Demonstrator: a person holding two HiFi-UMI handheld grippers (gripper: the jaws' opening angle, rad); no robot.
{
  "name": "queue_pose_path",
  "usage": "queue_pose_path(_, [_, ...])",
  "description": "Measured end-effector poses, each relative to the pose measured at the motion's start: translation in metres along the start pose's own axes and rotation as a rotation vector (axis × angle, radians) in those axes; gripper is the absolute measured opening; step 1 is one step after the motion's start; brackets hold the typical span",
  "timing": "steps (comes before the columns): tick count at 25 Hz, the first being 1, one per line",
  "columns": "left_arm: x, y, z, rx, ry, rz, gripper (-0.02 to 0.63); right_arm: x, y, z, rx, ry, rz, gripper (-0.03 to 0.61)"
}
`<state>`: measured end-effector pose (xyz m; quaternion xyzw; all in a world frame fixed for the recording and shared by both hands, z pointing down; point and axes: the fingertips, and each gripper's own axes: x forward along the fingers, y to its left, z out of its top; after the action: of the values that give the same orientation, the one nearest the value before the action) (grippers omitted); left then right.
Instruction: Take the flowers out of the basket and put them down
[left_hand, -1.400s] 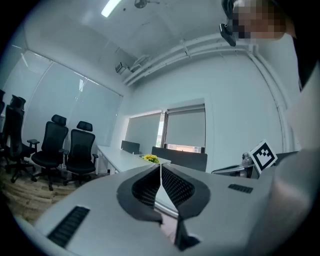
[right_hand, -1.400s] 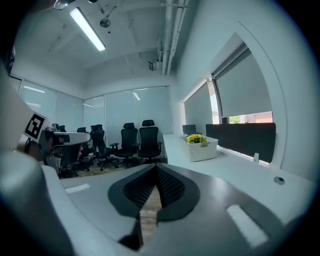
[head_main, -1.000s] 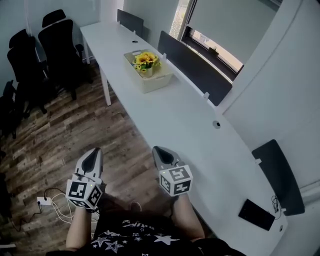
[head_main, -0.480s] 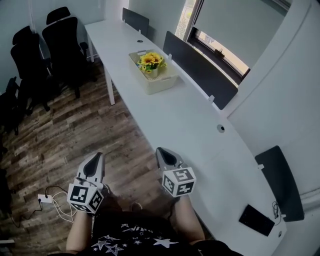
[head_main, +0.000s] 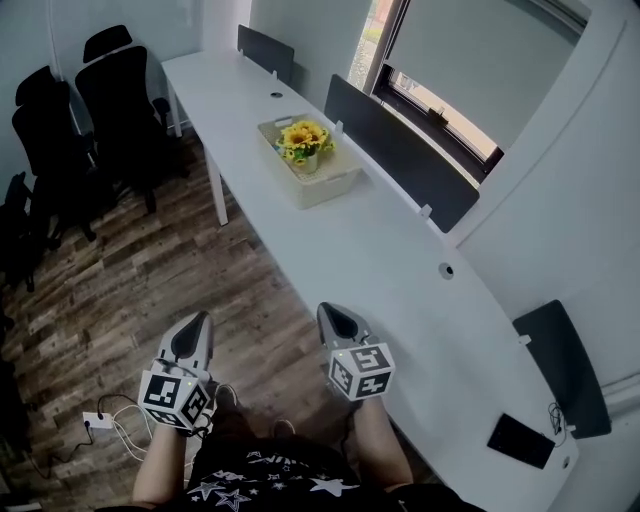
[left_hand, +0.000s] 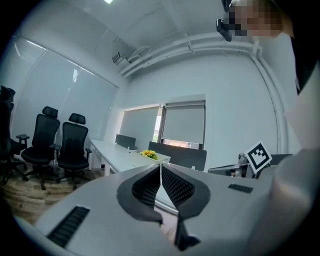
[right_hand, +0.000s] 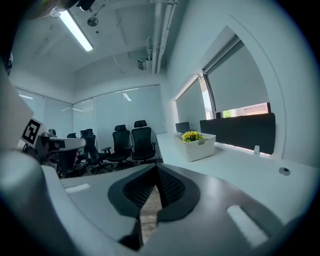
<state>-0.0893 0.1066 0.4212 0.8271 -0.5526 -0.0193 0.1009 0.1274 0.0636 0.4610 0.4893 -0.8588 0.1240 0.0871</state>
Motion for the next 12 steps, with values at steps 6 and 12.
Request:
queue_pose_path(6, [0.032, 0.037, 0.009, -0.017, 0.009, -0.07, 0.017, 0.029, -0.002, 0.012, 0.014, 0.0, -0.088, 0.003])
queue_pose_path(12, [0.051, 0.094, 0.028, -0.022, -0.013, -0.105, 0.017, 0.073, 0.015, 0.042, -0.018, -0.027, -0.141, 0.003])
